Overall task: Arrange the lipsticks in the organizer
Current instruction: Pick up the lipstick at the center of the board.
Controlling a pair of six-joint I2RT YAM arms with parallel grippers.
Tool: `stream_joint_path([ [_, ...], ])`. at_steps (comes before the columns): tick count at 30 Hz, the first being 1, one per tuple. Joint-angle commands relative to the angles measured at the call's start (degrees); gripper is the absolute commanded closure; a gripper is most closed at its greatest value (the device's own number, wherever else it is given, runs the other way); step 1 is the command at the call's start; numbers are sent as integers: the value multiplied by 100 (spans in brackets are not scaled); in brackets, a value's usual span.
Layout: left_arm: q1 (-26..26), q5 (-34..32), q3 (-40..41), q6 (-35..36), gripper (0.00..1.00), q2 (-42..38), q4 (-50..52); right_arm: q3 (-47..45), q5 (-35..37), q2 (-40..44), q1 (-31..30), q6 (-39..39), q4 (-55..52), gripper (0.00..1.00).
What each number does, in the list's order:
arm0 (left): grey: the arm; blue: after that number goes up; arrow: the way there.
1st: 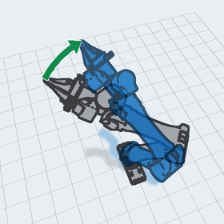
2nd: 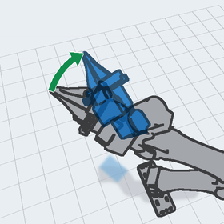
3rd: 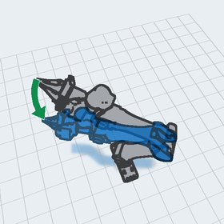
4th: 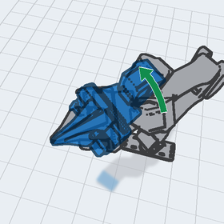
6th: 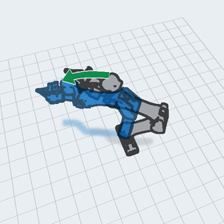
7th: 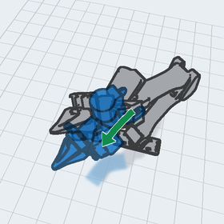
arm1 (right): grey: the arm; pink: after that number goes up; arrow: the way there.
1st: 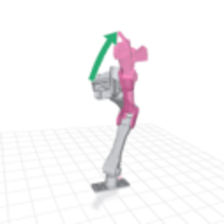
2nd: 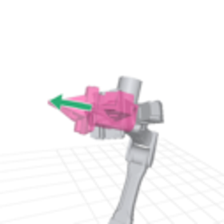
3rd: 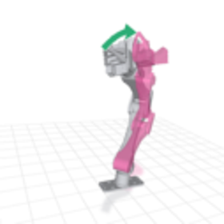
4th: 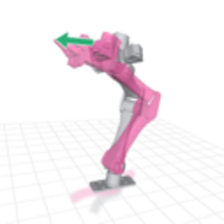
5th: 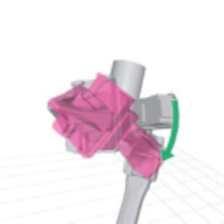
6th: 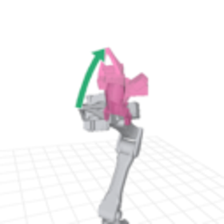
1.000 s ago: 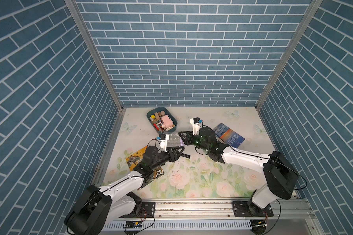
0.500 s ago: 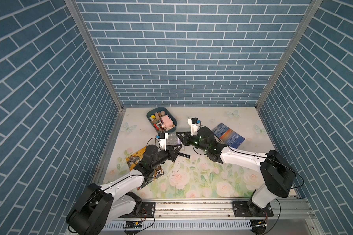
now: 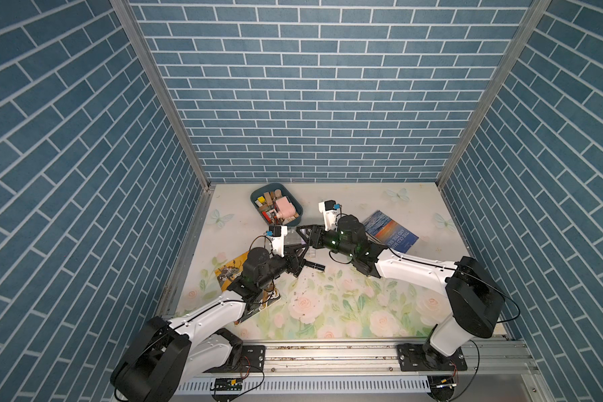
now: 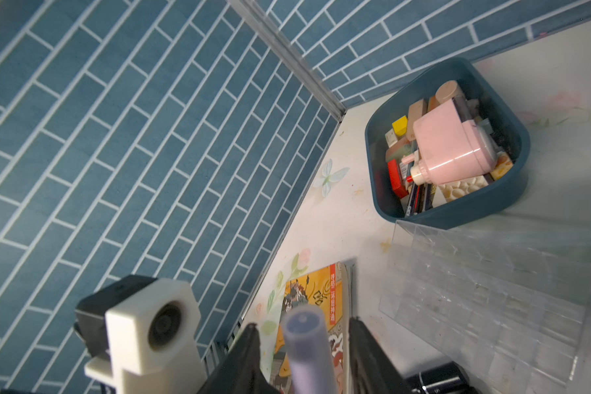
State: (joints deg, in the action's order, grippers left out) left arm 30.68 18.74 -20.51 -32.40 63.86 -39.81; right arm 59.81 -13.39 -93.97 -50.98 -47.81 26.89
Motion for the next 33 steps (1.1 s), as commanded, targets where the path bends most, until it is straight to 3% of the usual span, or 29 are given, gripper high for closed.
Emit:
stream_joint_path([
  [1,9,-533,155,694,100,-82,-348,376,-823,97,351,24,-858,46],
  [6,202,-847,42,1542,100,-94,-177,1200,-1846,-33,704,759,-2449,39],
  [10,325,-975,-98,1947,100,-114,195,1884,-2106,-320,713,1384,-3546,47],
  [16,349,-969,-40,1948,100,-148,92,2173,-2196,-513,706,1555,-3814,60],
  [23,407,-997,-92,2031,100,11,234,2372,-2238,-729,696,1563,-3885,63],
  [33,423,-1174,-159,1929,99,-1,312,2342,-2114,-825,588,1557,-3818,81],
])
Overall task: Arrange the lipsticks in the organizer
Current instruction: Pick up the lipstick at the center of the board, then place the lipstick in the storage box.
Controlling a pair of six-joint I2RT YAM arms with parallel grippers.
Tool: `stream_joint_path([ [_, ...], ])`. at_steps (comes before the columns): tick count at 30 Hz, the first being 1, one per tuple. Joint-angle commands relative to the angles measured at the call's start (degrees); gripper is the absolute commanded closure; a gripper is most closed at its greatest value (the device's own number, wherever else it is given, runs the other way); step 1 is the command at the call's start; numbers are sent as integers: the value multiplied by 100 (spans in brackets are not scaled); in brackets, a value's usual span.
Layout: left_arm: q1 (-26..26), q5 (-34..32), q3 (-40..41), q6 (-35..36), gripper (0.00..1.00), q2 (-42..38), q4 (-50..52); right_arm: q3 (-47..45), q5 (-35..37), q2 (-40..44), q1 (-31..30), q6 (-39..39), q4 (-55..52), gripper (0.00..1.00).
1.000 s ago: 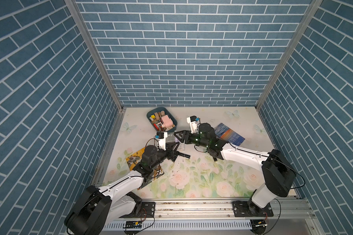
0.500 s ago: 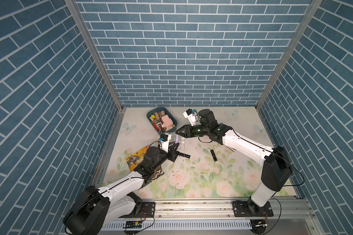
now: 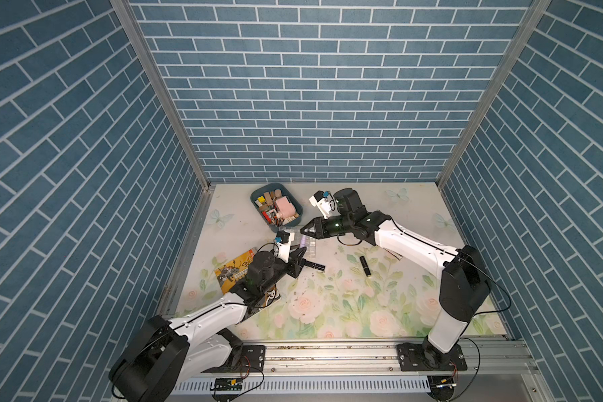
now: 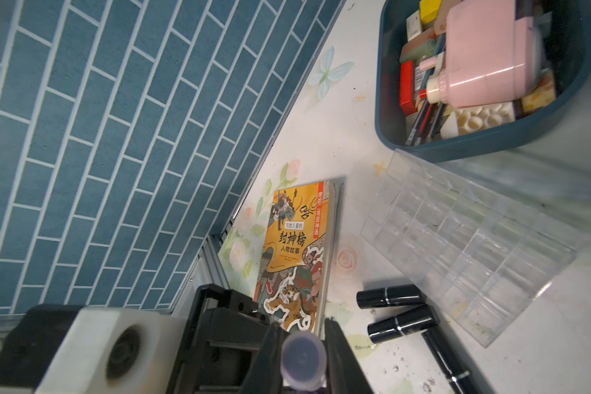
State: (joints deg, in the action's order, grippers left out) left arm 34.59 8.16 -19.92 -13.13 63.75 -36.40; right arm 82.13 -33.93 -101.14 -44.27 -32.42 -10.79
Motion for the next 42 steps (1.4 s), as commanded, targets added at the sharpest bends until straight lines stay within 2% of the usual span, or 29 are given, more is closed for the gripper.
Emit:
stream_joint_path([
  [1,31,-173,-236,-38,94,0,3,64,-27,-101,-90,-15,32,82],
  [2,35,-247,-265,-79,84,-10,77,12,2,-80,-95,-54,154,83],
  [4,30,-504,-405,-285,58,-73,448,-128,153,-53,-72,-248,476,85],
  [5,24,-673,-511,-397,50,-139,708,-172,271,-45,-40,-368,659,85],
  [9,-78,-1798,-903,-722,22,-640,2171,-381,1350,43,-13,-615,1399,86],
  [11,-301,-2611,-1163,-924,15,-748,2885,-641,2281,112,-155,-592,1824,89],
  [13,-786,-2606,-1292,-1135,15,-694,3320,-1018,3468,182,-443,-460,2430,90],
  [15,-1257,-2136,-1339,-1272,17,-580,3401,-1279,4597,158,-823,-57,3004,91],
  [17,-1600,-1859,-1352,-1391,27,-437,3399,-1278,5182,-49,-1121,341,3281,92],
  [20,-1955,-1474,-1328,-1563,44,-240,3317,-1063,5641,-392,-1384,712,3404,94],
  [22,-2148,-1031,-1280,-1681,48,-92,3202,-942,5766,-583,-1507,979,3541,95],
  [26,-2375,-368,-1170,-1888,48,181,2948,-486,5670,-1035,-1576,1158,3444,94],
  [34,-2729,-3,-1004,-2023,47,252,2739,301,5608,-1747,-1554,1391,3180,95],
  [42,-2790,63,-954,-2010,48,167,2726,903,5544,-2303,-1476,1423,3005,95],
])
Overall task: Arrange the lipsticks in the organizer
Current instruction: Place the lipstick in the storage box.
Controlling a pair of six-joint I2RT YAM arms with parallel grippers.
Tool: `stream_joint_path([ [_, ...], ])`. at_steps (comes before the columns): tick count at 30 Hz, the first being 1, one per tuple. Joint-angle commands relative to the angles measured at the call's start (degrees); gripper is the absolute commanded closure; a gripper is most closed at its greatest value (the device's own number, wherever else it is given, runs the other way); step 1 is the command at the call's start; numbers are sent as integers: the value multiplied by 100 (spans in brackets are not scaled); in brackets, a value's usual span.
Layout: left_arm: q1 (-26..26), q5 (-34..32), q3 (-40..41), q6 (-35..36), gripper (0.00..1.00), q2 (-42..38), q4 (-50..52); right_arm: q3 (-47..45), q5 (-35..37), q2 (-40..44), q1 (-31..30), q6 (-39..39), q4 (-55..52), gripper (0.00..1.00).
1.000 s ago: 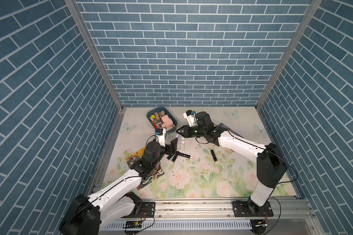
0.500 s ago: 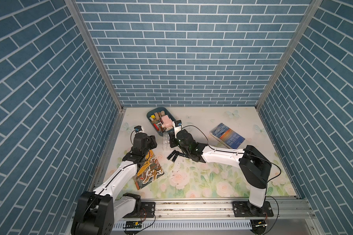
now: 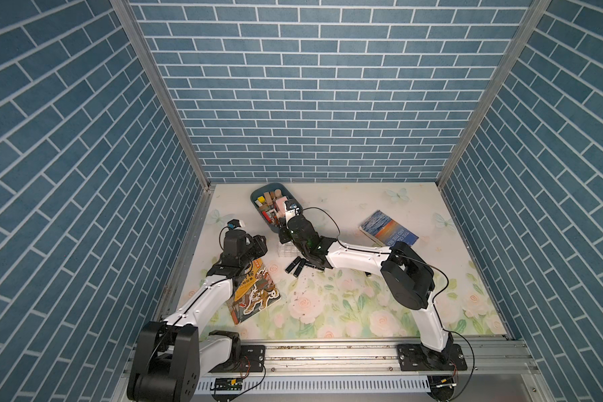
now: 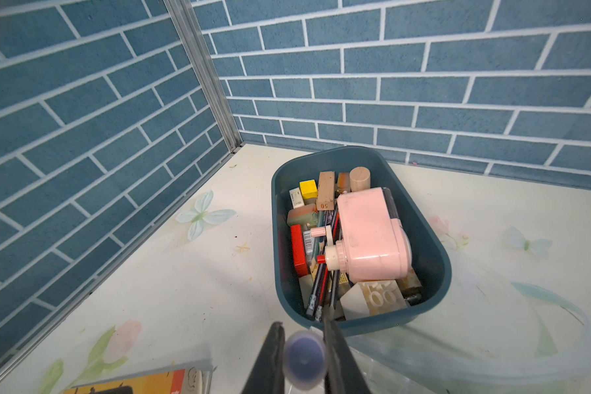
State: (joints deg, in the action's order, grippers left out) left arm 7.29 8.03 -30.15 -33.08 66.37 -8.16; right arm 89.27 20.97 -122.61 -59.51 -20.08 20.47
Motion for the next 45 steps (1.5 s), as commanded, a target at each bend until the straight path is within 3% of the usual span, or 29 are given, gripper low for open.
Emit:
stream_joint_path([
  [1,-69,81,67,-10,48,-94,-102,219,34,-198,59,189,-134,95],
  [21,-79,172,130,-3,57,-409,69,494,117,-785,20,157,-383,95],
  [30,-79,105,320,-58,57,-601,69,758,17,-883,-31,137,-856,87],
  [34,-83,164,295,-136,57,-591,41,757,-116,-759,-24,67,-955,80],
  [40,-81,35,-111,-38,57,-706,469,844,-364,-114,24,-80,-1186,51],
  [45,-79,-447,-696,351,56,-775,1286,296,-528,665,65,-312,-1188,45],
])
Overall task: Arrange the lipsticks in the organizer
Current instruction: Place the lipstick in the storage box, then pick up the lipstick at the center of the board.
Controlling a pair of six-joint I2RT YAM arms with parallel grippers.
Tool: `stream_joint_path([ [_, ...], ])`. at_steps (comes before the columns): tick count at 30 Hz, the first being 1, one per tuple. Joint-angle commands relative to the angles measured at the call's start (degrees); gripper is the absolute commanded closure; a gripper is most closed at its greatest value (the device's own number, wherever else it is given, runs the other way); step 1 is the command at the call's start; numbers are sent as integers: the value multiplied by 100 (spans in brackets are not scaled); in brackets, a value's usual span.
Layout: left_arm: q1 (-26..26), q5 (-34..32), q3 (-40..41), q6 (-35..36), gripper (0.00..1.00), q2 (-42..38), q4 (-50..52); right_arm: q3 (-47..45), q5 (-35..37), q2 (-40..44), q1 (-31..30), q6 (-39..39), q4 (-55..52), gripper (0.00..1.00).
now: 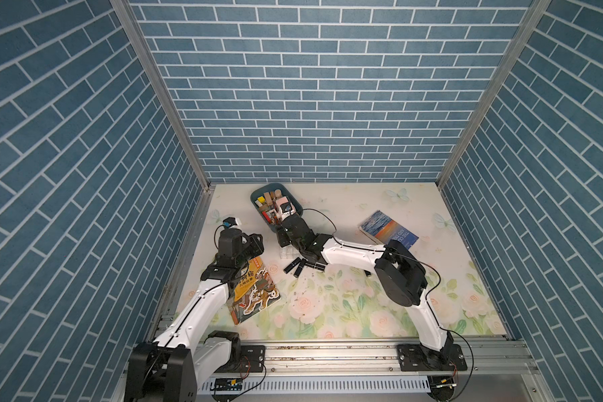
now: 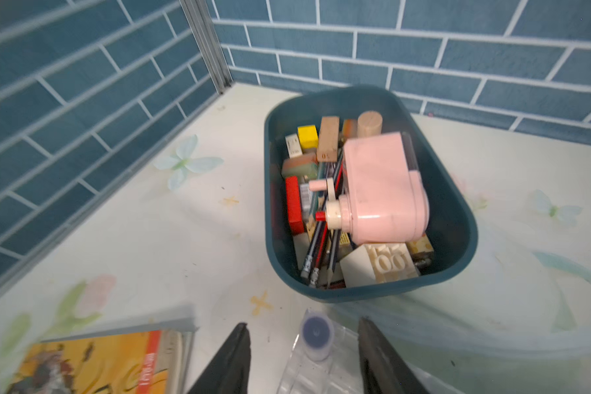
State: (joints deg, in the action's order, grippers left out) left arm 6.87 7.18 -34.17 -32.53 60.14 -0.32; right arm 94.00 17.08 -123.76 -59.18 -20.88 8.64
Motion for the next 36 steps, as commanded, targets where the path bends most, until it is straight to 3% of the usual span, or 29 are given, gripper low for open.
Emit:
stream_joint_path([
  [1,-41,-436,-332,358,56,-189,577,-267,-167,908,53,-296,-43,45],
  [8,50,-557,-315,518,54,-207,892,-1370,-517,2040,337,-763,-458,41],
  [12,442,-448,6,392,53,-225,854,-1921,-397,2650,407,-628,-951,28],
  [15,629,-487,353,236,53,-380,882,-2516,-364,3156,470,-573,-1355,25],
  [21,1256,-809,684,107,51,-213,736,-3616,-1031,3809,624,-738,-1731,34],
  [23,1596,-961,667,61,46,26,618,-3878,-1118,3871,702,-841,-1761,43],
  [25,1847,-1016,596,-30,42,302,514,-4180,-1003,3965,836,-1073,-1729,58],
  [27,1983,-1025,528,-75,42,506,408,-4428,-1081,4049,993,-1210,-1546,65],
  [28,2011,-1028,524,-96,47,570,356,-4521,-1148,4076,1050,-1237,-1444,67],
  [29,2019,-1032,513,-106,54,641,327,-4589,-1193,4079,1103,-1250,-1369,67],
  [31,2040,-1030,396,-96,57,769,362,-4618,-1293,4015,1218,-1221,-1361,66],
  [36,2147,-1105,193,-95,51,948,426,-4568,-1410,3809,1345,-1058,-1528,56],
])
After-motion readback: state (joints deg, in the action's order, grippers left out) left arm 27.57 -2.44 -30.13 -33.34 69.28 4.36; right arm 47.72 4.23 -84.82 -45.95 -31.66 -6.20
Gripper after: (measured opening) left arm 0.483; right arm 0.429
